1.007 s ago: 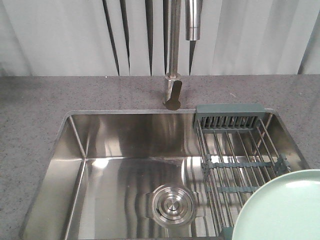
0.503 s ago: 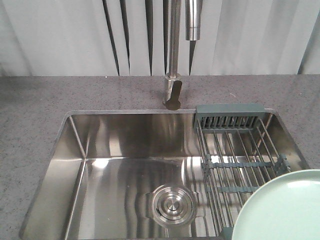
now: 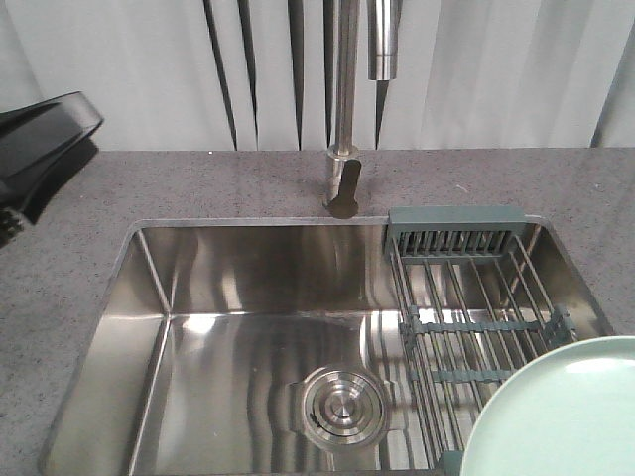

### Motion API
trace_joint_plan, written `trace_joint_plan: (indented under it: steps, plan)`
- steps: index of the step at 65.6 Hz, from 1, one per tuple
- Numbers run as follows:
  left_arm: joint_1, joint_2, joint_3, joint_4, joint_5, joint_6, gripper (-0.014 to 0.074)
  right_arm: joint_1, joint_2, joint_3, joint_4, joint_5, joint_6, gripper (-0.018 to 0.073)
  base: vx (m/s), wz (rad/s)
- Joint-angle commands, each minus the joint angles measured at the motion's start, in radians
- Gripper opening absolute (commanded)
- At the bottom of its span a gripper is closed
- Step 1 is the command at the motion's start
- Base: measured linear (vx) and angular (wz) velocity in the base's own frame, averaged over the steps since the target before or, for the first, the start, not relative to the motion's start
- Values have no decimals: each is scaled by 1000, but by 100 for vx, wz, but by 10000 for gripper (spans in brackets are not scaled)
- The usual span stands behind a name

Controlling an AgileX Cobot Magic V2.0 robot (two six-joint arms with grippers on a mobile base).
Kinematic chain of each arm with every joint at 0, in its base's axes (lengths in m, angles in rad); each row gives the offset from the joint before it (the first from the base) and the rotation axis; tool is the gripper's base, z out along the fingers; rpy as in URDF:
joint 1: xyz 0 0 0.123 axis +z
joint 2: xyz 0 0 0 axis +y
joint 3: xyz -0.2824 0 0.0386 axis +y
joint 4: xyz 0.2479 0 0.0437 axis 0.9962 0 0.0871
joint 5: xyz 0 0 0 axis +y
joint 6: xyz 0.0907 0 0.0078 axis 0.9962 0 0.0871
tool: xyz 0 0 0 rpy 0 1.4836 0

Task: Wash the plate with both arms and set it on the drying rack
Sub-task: 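Raise the left gripper and swing it toward the faucet, then reach the left gripper to the faucet handle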

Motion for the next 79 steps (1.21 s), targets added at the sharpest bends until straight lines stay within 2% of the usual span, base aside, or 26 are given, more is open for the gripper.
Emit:
trace_joint_plan:
  steps: [1, 7, 14, 34, 45, 51, 62, 69, 79]
  plan:
    - [-13, 165, -115, -18, -159, -9, 528, -4, 23, -22, -7, -74, -1, -5, 0, 0]
    - [-33, 321, -224, 8, -247, -9, 528, -4, 23, -22, -7, -74, -1, -5, 0, 0]
    - [-70, 490, -350, 16, -299, -9, 528, -4, 23, -22, -7, -74, -1, -5, 0, 0]
    - [-194, 894, -752, 16, -302, -13, 528, -4, 23, -22, -7, -74, -1, -5, 0, 0]
    - [-242, 1027, -945, 26, -252, -38, 528, -4, 23, -22, -7, -74, -1, -5, 0, 0]
    - [-266, 1063, -1010, 51, -188, -38, 527, -4, 23, -22, -7, -74, -1, -5, 0, 0]
    - [-303, 1076, -1058, 88, -54, -34, 524, -4, 23, -22, -7, -74, -1, -5, 0, 0]
    - [-330, 1076, -1058, 87, 44, 14, 524, -4, 23, -22, -7, -74, -1, -5, 0, 0]
    - [-354, 1077, -1058, 87, 112, 34, 524, -4, 23, -22, -7, -74, -1, -5, 0, 0]
